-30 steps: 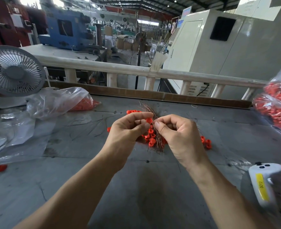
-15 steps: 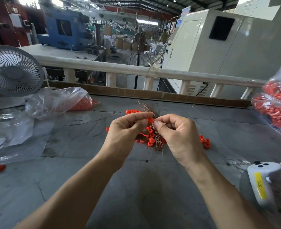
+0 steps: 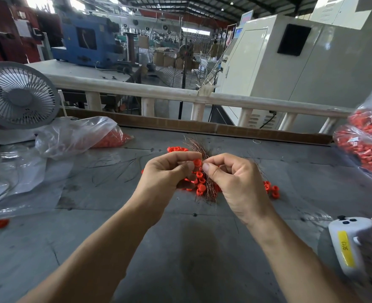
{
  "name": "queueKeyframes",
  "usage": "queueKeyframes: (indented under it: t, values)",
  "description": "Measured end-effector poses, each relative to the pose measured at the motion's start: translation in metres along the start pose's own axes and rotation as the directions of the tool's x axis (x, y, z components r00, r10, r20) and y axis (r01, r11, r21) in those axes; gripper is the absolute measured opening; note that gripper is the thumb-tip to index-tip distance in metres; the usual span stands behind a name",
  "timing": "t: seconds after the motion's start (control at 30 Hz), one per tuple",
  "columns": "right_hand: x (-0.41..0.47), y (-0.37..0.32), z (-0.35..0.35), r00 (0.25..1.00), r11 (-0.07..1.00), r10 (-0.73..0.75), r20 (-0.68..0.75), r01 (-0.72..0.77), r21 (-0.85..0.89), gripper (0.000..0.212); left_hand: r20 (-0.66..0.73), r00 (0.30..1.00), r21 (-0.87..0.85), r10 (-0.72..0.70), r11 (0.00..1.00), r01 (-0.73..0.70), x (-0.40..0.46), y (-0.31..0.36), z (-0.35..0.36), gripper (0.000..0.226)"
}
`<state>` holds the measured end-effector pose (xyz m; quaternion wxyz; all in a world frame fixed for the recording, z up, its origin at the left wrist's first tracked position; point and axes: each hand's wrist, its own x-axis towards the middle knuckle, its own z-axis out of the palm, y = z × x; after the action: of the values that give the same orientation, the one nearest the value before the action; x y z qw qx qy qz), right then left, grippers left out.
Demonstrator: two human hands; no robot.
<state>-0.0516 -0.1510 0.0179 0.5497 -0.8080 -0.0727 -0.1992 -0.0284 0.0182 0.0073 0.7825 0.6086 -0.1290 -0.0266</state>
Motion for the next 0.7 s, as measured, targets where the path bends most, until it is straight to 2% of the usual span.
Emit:
queueKeyframes:
  t: [0.27,0.7]
  values:
    - [-0.0005,0.0003,0.0019,1.0,1.0,-0.002,-0.012,0.002,-0.013,0.013,0.02,0.999,0.035,0.025,0.999,-0.026,-0.0022,0.0019,-0.0006,0.025]
    - [-0.0004,0.001,0.0032,1.0,1.0,0.002,-0.019,-0.002,-0.014,0.014,0.014,1.0,-0.005,-0.012,1.0,0.012,-0.0007,0.0013,-0.0013,0.022]
